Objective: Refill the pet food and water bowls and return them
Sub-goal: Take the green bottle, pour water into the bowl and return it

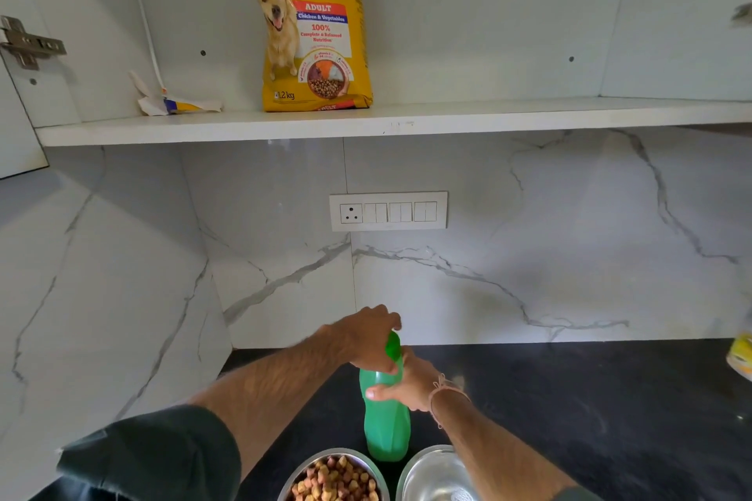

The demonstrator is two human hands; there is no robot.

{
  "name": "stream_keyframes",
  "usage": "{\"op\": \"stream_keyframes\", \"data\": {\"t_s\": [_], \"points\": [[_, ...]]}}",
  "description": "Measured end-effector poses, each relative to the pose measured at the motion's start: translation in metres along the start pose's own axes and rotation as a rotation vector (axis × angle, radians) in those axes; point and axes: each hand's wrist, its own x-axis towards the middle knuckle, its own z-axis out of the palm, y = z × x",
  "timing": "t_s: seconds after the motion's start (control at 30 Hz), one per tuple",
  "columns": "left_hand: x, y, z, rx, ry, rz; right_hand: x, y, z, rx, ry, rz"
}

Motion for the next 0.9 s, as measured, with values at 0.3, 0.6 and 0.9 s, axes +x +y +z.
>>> {"op": "stream_keyframes", "data": {"t_s": [0.3, 0.6, 0.9], "points": [[0.001, -0.009, 0.002, -0.123, -0.02, 0.034, 0.003, 0.002, 0.001, -0.004, -0.001, -0.003], [-0.006, -0.009, 0.016, -0.205, 0.1, -0.075, 0.0, 0.007, 0.008, 0.004, 0.086, -0.023], [-0.05, -0.005, -0.03, -0.328, 0.524, -0.056, -0.034, -0.024, -0.025, 0.276, 0.109, -0.271]]}}
